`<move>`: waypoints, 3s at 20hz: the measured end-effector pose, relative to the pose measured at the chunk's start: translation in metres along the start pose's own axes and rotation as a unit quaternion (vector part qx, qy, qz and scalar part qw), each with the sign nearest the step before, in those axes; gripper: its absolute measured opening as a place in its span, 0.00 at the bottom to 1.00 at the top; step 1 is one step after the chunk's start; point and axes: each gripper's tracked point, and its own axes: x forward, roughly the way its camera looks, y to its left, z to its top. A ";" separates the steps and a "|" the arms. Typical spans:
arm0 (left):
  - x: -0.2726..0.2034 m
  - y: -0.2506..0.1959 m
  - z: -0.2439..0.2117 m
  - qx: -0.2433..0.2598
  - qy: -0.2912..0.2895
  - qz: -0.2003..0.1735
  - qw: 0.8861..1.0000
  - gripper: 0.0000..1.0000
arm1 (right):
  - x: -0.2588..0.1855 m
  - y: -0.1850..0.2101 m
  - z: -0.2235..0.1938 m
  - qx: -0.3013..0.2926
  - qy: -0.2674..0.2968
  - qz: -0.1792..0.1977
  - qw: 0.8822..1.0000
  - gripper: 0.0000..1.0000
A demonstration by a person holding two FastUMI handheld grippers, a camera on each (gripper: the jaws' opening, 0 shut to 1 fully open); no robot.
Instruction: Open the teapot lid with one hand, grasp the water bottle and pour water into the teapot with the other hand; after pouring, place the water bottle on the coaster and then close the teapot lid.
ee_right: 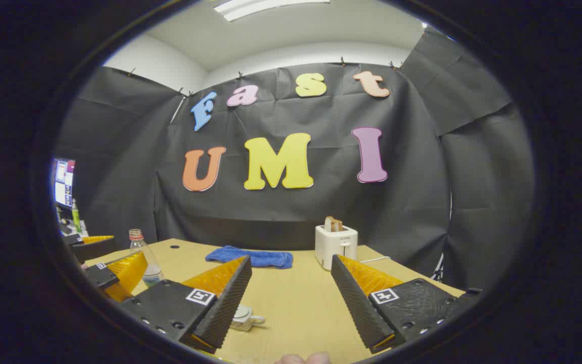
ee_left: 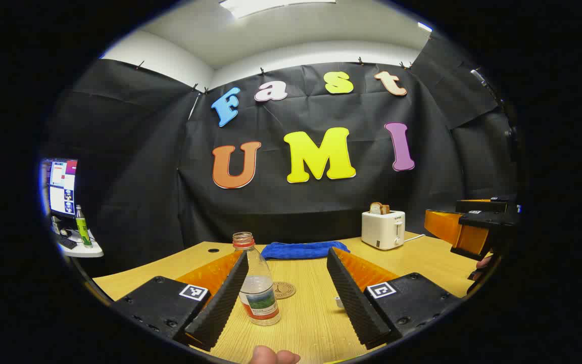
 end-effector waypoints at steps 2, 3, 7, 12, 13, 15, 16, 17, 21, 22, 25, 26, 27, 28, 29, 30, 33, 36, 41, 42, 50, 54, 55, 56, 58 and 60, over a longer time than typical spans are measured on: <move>0.001 0.001 0.000 -0.001 0.001 0.001 1.000 0.98 | -0.001 0.001 -0.002 -0.005 0.001 0.001 1.000 0.96; 0.001 0.002 0.000 -0.001 0.003 0.002 1.000 0.98 | -0.002 0.002 -0.003 -0.006 0.001 0.002 1.000 0.96; -0.001 0.003 0.002 0.002 0.002 0.005 1.000 0.98 | -0.005 0.002 -0.003 -0.009 -0.002 0.002 1.000 0.95; 0.000 0.003 -0.002 0.006 0.009 0.007 1.000 0.98 | -0.005 0.007 -0.004 -0.010 -0.001 0.009 1.000 0.95; -0.001 0.004 -0.002 0.007 0.010 0.008 1.000 0.98 | -0.006 0.008 -0.005 -0.012 -0.002 0.009 1.000 0.95; -0.001 0.004 -0.002 0.007 0.012 0.010 1.000 0.98 | -0.006 0.010 -0.006 -0.015 -0.003 0.012 1.000 0.96; -0.001 0.004 -0.002 0.006 0.013 0.010 1.000 0.98 | -0.007 0.011 -0.006 -0.017 -0.003 0.013 1.000 0.96; -0.001 0.004 -0.002 0.006 0.013 0.010 1.000 0.98 | -0.006 0.012 -0.007 -0.018 -0.003 0.014 1.000 0.95; -0.002 0.006 0.000 0.011 0.013 0.014 1.000 0.98 | -0.004 0.023 -0.018 -0.019 0.009 0.029 0.999 0.97; -0.003 0.007 0.002 0.012 0.012 0.016 1.000 0.98 | -0.003 0.026 -0.022 -0.018 0.013 0.033 0.999 0.95; -0.004 0.012 0.005 0.014 0.012 0.022 1.000 0.98 | 0.003 0.043 -0.041 -0.015 0.023 0.056 0.998 0.96; -0.004 0.013 0.004 0.013 0.015 0.024 1.000 0.98 | 0.007 0.050 -0.051 -0.016 0.032 0.064 0.997 0.96; -0.004 0.016 0.002 0.011 0.018 0.026 0.999 0.98 | 0.011 0.055 -0.062 -0.018 0.044 0.072 0.996 0.94; -0.004 0.019 0.001 0.008 0.020 0.026 0.999 0.98 | 0.016 0.062 -0.072 -0.020 0.056 0.079 0.995 0.96; -0.003 0.021 0.001 0.007 0.021 0.028 0.999 0.98 | 0.021 0.066 -0.082 -0.023 0.067 0.083 0.994 0.96; -0.003 0.024 0.001 0.008 0.021 0.030 0.999 0.98 | 0.026 0.070 -0.092 -0.027 0.080 0.086 0.993 0.96; -0.001 0.029 0.000 0.008 0.024 0.035 0.999 0.98 | 0.041 0.078 -0.120 -0.040 0.119 0.094 0.988 0.96; 0.000 0.033 -0.006 0.006 0.032 0.038 0.999 0.98 | 0.052 0.082 -0.135 -0.038 0.138 0.098 0.985 0.98; 0.004 0.041 -0.013 -0.005 0.041 0.045 0.998 0.98 | 0.072 0.089 -0.146 -0.045 0.145 0.101 0.983 0.95; 0.004 0.042 -0.015 -0.008 0.044 0.046 0.998 0.98 | 0.071 0.090 -0.147 -0.045 0.147 0.103 0.983 0.94; 0.007 0.050 -0.021 -0.011 0.051 0.053 0.997 0.98 | 0.082 0.103 -0.150 -0.044 0.149 0.114 0.981 0.51; 0.008 0.054 -0.021 -0.010 0.051 0.057 0.997 0.98 | 0.085 0.101 -0.151 -0.039 0.148 0.112 0.982 0.10; 0.008 0.054 -0.022 -0.012 0.052 0.058 0.997 0.98 | 0.085 0.103 -0.153 -0.039 0.149 0.116 0.981 0.07; 0.008 0.054 -0.024 -0.012 0.053 0.058 0.997 0.98 | 0.082 0.105 -0.150 -0.038 0.151 0.125 0.980 0.06; 0.007 0.053 -0.030 -0.010 0.062 0.058 0.996 0.98 | 0.085 0.106 -0.153 -0.049 0.147 0.129 0.979 0.00; 0.005 0.052 -0.034 -0.005 0.067 0.056 0.996 0.98 | 0.087 0.106 -0.153 -0.050 0.143 0.132 0.980 0.00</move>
